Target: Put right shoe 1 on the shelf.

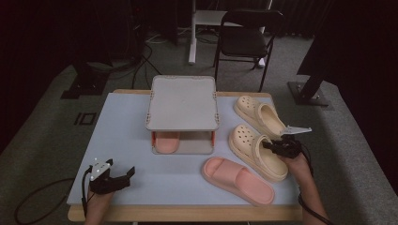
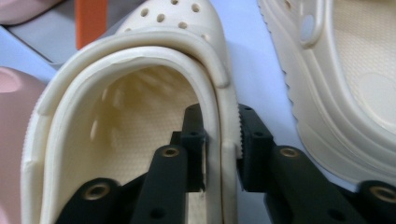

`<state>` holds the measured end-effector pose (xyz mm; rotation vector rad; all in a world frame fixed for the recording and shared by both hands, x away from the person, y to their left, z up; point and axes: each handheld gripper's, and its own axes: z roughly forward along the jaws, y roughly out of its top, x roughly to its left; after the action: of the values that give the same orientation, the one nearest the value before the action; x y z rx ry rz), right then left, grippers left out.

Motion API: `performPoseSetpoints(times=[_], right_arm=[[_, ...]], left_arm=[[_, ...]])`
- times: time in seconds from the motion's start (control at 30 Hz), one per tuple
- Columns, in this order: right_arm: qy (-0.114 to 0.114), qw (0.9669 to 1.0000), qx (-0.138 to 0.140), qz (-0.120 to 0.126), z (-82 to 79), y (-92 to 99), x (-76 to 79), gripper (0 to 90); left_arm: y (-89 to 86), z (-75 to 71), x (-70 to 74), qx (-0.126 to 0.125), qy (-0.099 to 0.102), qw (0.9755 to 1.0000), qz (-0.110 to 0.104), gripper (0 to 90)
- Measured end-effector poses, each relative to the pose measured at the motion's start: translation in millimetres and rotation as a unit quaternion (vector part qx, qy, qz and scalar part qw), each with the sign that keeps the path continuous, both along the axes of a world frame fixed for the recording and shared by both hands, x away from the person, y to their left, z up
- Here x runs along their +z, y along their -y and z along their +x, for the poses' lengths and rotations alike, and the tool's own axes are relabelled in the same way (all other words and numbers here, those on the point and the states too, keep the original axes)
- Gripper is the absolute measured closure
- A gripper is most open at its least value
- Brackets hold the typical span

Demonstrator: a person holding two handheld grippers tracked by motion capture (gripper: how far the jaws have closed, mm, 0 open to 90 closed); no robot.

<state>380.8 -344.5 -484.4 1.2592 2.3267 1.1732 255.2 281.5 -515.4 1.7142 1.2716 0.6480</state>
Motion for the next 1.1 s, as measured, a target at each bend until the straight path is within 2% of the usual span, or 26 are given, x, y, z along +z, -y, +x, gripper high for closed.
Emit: performPoseSetpoints(times=[0.23, 0.33, 0.57, 0.7, 0.73, 0.8, 0.83, 1.0, 1.1], right_arm=[[-0.001, 0.9999, -0.002, 0.011, 0.0, -0.3, 7.6, 77.6], [0.01, 0.9992, -0.014, 0.035, -2.9, 1.8, 20.4, 77.6], [0.024, 0.9975, -0.03, 0.059, -6.9, -4.2, 46.5, 77.5], [0.029, 0.997, -0.041, 0.059, -6.2, -6.9, 58.0, 77.5], [0.034, 0.9968, -0.05, 0.053, -5.5, -8.8, 65.8, 77.5], [0.035, 0.9966, -0.052, 0.052, -4.8, -9.1, 69.5, 77.4], [0.038, 0.9962, -0.06, 0.05, -3.4, -9.4, 76.3, 77.5], [0.042, 0.995, -0.073, 0.054, -1.0, -9.1, 88.7, 77.4], [0.054, 0.9934, -0.081, 0.061, 2.4, -11.0, 103.7, 77.4]], left_arm=[[-1.0, -0.6, 0.9, 0.0, 0.001, 1.0, -0.004, 3.5], [-2.4, -1.1, 1.1, 0.003, 0.001, 1.0, -0.008, 3.6], [-1.6, -0.8, 1.5, 0.002, 0.002, 1.0, -0.008, 3.5], [-0.9, -0.9, 1.3, 0.0, 0.001, 1.0, -0.007, 3.5], [-1.0, -0.8, 1.4, 0.0, 0.001, 1.0, -0.008, 3.5], [-1.5, -0.9, 1.6, 0.001, 0.001, 1.0, -0.008, 3.5], [-2.0, -1.1, 1.8, 0.001, 0.001, 1.0, -0.008, 3.5], [-2.2, -2.1, 2.0, 0.001, 0.002, 1.0, -0.007, 3.5], [-1.5, -2.3, 2.6, -0.001, 0.003, 1.0, -0.008, 3.6]])
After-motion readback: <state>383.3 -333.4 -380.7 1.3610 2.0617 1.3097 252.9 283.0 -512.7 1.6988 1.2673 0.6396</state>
